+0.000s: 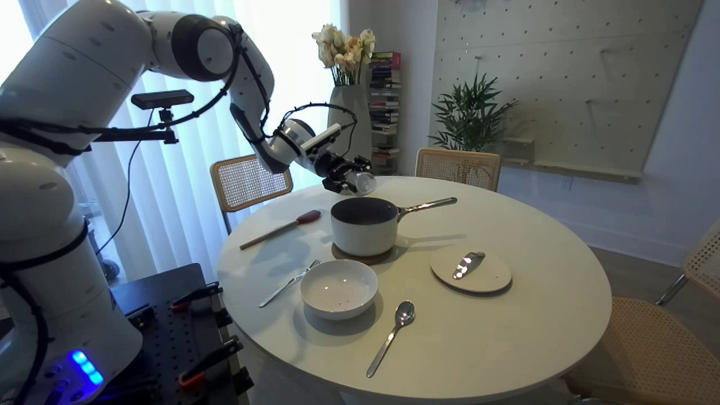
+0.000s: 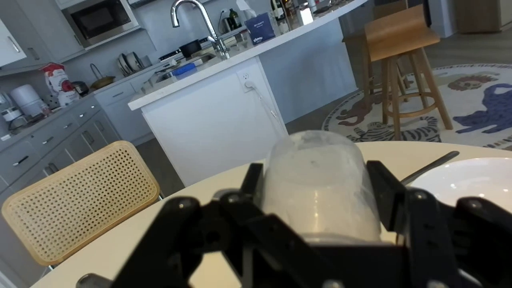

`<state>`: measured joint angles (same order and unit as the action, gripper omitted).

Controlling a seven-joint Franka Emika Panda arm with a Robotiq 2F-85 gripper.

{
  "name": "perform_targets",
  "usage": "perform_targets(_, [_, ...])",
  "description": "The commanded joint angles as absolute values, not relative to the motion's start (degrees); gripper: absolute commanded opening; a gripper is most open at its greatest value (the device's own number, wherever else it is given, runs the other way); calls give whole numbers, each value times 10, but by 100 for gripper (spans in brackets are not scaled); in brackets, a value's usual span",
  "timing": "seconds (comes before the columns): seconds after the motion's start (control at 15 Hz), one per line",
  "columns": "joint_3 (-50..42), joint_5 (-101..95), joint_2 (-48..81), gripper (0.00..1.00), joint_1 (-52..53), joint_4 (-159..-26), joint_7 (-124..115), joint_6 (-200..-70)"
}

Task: Pour the sugar out of the cup into the white pot

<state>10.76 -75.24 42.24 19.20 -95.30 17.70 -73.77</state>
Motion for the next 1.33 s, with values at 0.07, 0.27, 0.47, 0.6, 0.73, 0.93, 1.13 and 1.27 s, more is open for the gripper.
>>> perform_targets(0.07, [105,-777,455,41,207,-918,190,-701])
perform_targets(0.27, [106,-782,465,41,209,-906,192,-685])
perform_targets(0.47, [113,-765,458,41,192,-907,184,-699])
perform_targets(0.6, [120,-740,446,41,168,-912,183,-725])
perform_targets(0.73, [125,-710,441,41,144,-910,187,-761])
perform_targets(0.93, [129,-670,441,41,113,-906,198,-825])
perform_targets(1.13, [129,-631,437,41,92,-900,210,-892])
perform_targets(1.27, [127,-618,429,41,93,-890,221,-904])
